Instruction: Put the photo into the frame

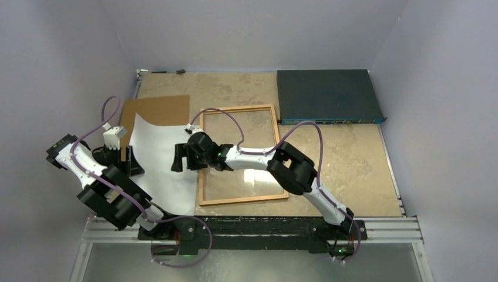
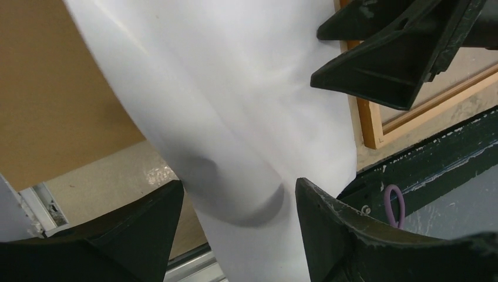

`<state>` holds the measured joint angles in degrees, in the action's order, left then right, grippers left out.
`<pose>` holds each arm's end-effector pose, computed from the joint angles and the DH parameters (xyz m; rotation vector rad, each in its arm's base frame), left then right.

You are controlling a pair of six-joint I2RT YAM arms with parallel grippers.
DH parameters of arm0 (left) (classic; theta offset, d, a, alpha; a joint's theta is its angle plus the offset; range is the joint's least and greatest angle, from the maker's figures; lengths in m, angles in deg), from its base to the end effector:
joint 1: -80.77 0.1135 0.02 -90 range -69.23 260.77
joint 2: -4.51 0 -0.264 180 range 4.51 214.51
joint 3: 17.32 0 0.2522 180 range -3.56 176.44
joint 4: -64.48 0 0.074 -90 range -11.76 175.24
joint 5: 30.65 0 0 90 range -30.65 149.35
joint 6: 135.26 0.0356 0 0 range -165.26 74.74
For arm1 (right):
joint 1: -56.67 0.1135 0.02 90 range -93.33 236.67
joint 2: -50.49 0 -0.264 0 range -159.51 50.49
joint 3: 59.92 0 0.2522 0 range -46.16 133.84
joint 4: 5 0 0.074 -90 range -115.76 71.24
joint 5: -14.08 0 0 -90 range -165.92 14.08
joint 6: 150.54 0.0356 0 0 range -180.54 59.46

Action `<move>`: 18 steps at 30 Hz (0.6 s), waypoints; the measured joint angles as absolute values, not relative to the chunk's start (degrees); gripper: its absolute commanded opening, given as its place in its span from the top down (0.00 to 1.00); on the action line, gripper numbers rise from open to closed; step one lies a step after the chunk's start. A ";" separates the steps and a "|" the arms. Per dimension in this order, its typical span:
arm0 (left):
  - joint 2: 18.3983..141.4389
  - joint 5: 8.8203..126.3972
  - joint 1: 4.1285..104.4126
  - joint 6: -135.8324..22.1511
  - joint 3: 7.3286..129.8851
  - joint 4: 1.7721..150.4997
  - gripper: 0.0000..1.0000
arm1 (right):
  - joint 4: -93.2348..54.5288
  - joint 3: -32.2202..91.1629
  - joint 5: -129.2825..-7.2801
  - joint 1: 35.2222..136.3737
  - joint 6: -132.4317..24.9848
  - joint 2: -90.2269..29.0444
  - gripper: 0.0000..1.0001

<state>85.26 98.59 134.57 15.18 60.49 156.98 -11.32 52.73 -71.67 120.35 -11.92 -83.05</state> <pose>0.1480 0.1641 0.2600 0.1046 2.5502 -0.5957 0.2348 0.4806 0.1649 -0.3540 2.2795 1.2165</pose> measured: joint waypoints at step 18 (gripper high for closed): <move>84.00 101.54 133.81 15.27 63.53 159.16 0.43 | -9.81 51.40 -71.23 120.09 -11.63 -82.52 0.12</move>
<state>84.00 101.54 133.81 15.27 63.53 159.16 -9.81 51.40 -71.23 120.09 -11.63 -82.52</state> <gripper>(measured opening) 0.590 0.874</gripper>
